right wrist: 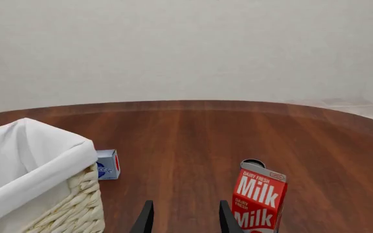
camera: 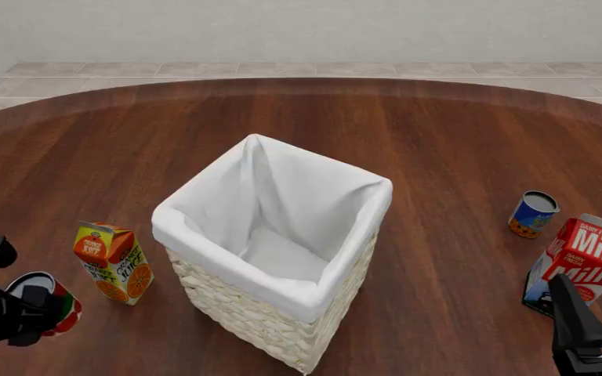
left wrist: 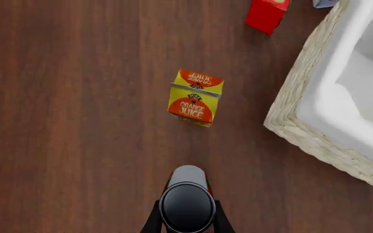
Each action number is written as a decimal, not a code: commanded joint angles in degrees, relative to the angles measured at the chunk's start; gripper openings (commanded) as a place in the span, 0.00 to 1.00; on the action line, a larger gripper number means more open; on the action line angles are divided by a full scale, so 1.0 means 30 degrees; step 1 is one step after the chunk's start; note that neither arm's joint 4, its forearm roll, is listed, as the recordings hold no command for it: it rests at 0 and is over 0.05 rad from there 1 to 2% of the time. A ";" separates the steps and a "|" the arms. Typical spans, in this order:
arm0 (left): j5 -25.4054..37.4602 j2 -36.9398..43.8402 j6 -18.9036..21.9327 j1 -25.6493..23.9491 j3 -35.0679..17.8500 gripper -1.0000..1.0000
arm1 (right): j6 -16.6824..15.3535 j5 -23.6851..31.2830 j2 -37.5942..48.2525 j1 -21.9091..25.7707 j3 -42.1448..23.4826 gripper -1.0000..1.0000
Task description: Pick up the alphabet soup and the tomato sauce, and put them in the basket.
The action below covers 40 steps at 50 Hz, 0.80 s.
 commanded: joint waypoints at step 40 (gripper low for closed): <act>0.4603 -0.0724 -0.0216 -0.3653 -0.6175 0.00 | -0.0337 -0.0097 -0.0004 0.0278 0.0007 1.00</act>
